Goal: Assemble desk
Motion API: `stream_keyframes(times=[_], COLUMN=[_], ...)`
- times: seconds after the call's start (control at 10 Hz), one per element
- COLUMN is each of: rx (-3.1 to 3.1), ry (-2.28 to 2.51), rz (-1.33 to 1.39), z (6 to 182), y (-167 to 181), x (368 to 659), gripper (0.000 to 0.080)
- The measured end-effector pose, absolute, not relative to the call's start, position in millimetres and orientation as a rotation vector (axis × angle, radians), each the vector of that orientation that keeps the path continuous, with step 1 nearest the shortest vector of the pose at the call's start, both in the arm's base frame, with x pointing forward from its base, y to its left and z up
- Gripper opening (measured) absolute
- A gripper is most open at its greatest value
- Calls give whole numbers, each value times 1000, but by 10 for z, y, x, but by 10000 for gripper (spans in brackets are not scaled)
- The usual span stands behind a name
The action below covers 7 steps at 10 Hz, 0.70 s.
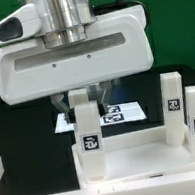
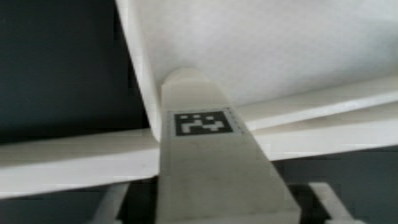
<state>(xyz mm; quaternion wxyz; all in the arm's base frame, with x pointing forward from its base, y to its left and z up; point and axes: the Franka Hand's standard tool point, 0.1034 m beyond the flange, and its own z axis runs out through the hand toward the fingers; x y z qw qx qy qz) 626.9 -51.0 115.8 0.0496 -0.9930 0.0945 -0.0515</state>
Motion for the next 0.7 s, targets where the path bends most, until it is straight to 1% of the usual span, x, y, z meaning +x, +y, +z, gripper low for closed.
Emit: stream_keyframes(times=[0.2, 0.4, 0.7], rx=[-2917, -2675, -2519], ry=[823, 1422, 1643], rz=[-168, -160, -142], z=[1157, 1139, 1138], y=[-519, -486, -516], x=[6297, 6272, 6272], gripper=[289, 289, 289])
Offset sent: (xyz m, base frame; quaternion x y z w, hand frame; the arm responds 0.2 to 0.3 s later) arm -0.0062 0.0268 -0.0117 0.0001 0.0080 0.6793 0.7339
